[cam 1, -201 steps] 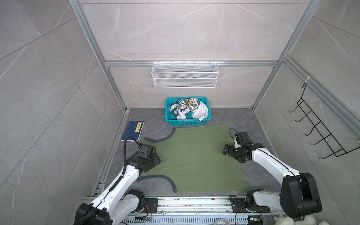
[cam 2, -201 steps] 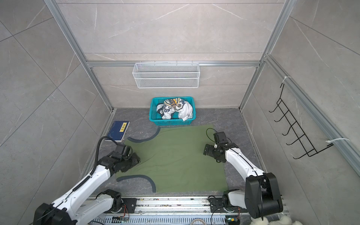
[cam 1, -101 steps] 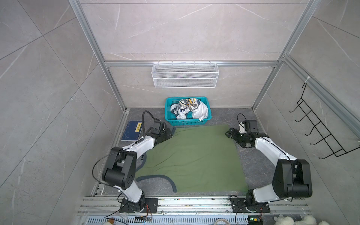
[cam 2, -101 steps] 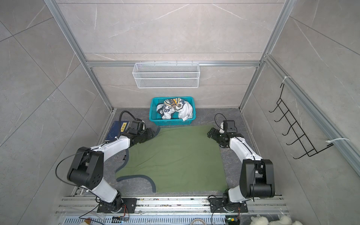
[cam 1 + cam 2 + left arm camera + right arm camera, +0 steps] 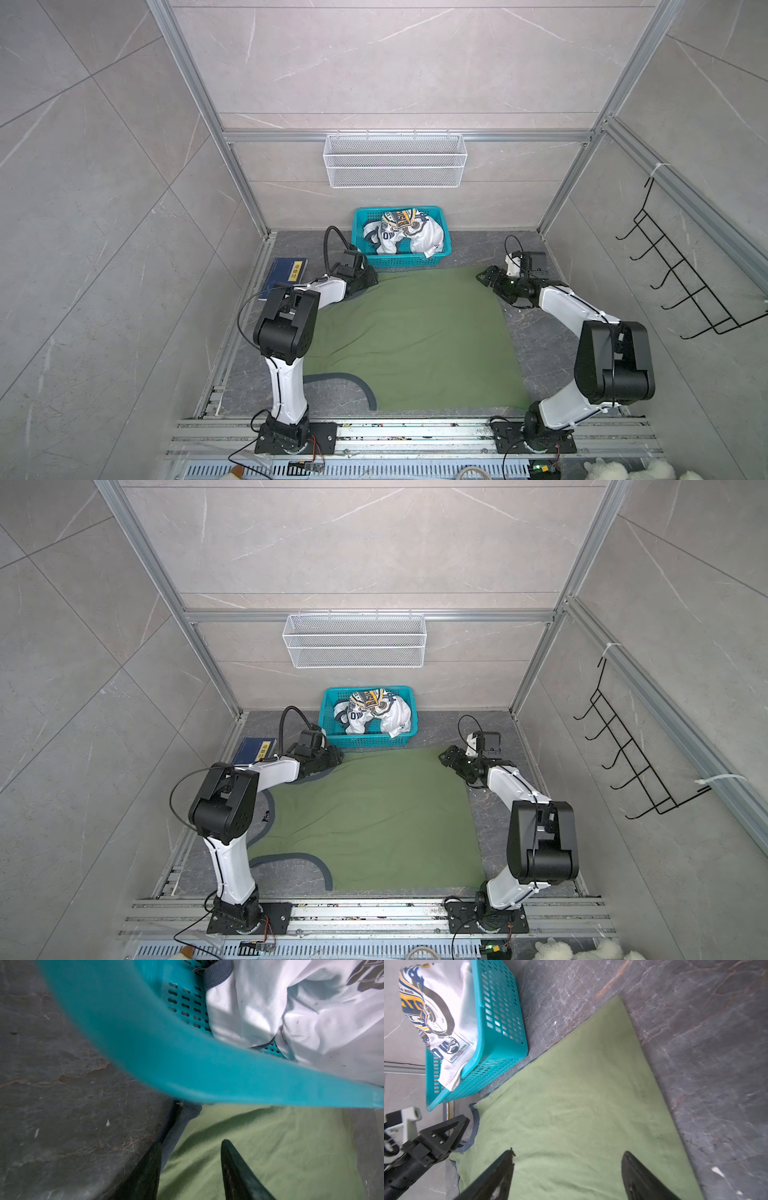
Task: Fold and stack tank tops
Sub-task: Fold the tank top at the center of the table.
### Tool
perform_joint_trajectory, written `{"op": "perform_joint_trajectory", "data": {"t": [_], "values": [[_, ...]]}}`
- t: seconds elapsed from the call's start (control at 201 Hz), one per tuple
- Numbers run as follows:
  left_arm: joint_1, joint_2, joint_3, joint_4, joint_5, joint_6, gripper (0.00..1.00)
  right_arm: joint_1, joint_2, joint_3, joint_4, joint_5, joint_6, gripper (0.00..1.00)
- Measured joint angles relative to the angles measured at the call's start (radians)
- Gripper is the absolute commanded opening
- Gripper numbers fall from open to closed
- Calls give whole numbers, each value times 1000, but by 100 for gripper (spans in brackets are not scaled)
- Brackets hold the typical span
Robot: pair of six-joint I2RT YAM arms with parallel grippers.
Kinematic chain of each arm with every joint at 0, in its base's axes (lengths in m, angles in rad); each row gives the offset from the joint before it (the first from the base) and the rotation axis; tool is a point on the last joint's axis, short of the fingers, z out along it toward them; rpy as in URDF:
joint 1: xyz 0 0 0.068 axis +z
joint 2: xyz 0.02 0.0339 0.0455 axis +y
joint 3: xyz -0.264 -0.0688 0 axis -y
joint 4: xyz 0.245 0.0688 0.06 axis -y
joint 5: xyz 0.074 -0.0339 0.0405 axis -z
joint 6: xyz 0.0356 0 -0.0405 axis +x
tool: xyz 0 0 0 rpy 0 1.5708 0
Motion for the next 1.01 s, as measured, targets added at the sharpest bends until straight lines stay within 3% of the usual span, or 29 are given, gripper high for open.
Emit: {"op": "perform_joint_trajectory", "data": {"t": [0.393,0.762,1.005], "values": [[-3,106,139,-34,-73,-3,42,0,1,0,13,-24,8,81],[-10,144,175,-62,-80,-2,23,-1,1,0,13,-31,8,80],[-19,144,175,-62,-88,-1,6,-3,1,0,12,-31,11,79]]}}
